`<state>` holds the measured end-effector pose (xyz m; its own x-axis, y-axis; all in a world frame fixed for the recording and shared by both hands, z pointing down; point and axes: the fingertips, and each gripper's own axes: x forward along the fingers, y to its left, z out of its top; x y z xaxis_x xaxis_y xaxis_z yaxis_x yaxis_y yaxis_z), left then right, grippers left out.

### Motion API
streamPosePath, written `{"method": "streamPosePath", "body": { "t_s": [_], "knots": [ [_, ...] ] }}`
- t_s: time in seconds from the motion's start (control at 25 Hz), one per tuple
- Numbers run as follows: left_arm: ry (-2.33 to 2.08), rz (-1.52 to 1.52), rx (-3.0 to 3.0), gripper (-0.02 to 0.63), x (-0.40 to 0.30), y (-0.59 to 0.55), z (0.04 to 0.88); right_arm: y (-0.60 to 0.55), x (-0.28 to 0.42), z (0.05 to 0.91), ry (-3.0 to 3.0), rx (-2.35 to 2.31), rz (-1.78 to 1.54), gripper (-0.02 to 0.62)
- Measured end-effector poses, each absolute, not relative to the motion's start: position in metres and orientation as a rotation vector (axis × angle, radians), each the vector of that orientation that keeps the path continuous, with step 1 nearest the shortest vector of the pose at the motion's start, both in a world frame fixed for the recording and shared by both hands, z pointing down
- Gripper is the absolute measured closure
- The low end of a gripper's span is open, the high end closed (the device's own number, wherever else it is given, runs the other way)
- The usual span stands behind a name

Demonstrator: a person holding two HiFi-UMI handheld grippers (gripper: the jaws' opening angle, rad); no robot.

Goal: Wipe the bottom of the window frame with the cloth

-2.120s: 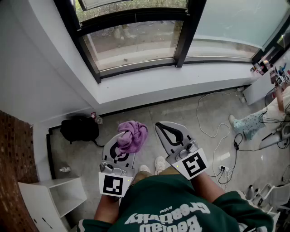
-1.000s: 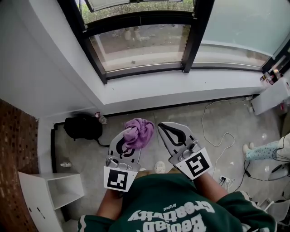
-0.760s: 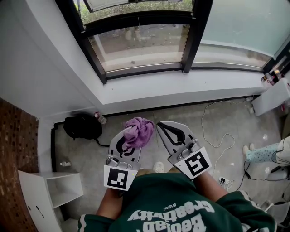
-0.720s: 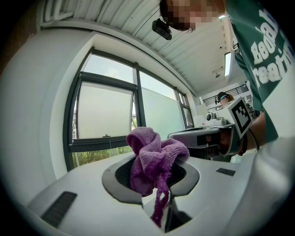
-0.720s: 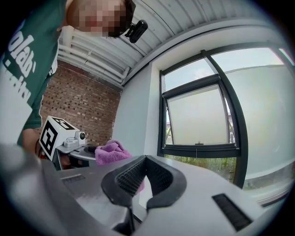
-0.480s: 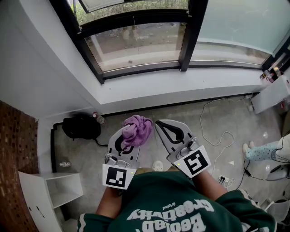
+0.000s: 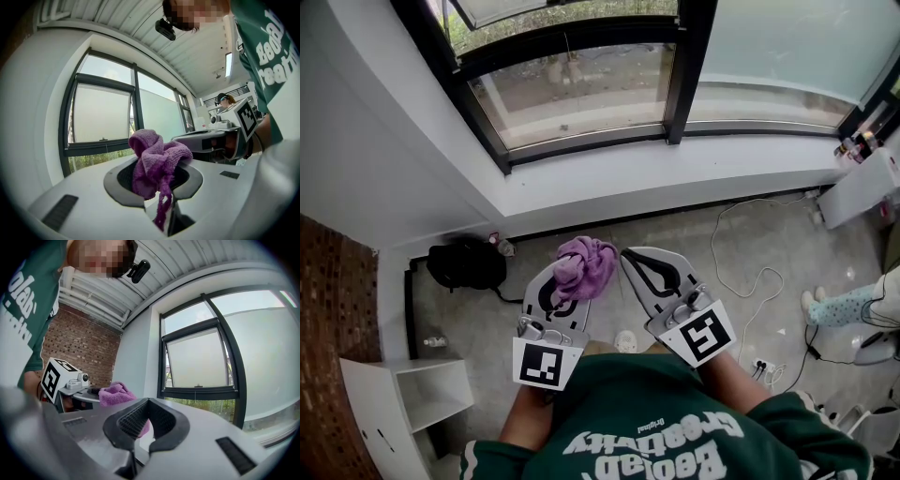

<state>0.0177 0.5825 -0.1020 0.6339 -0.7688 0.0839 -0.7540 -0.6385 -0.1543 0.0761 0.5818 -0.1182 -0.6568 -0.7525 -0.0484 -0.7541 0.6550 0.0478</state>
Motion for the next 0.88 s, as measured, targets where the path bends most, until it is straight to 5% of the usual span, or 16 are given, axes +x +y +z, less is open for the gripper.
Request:
{"method": "streamPosePath", "body": {
  "t_s": [0.88],
  "knots": [
    [1.287, -0.188, -2.694, 0.500, -0.004, 0.536, -0.107, 0.546, 0.057, -0.101, 2.833, -1.279, 0.071, 0.581]
  ]
}}
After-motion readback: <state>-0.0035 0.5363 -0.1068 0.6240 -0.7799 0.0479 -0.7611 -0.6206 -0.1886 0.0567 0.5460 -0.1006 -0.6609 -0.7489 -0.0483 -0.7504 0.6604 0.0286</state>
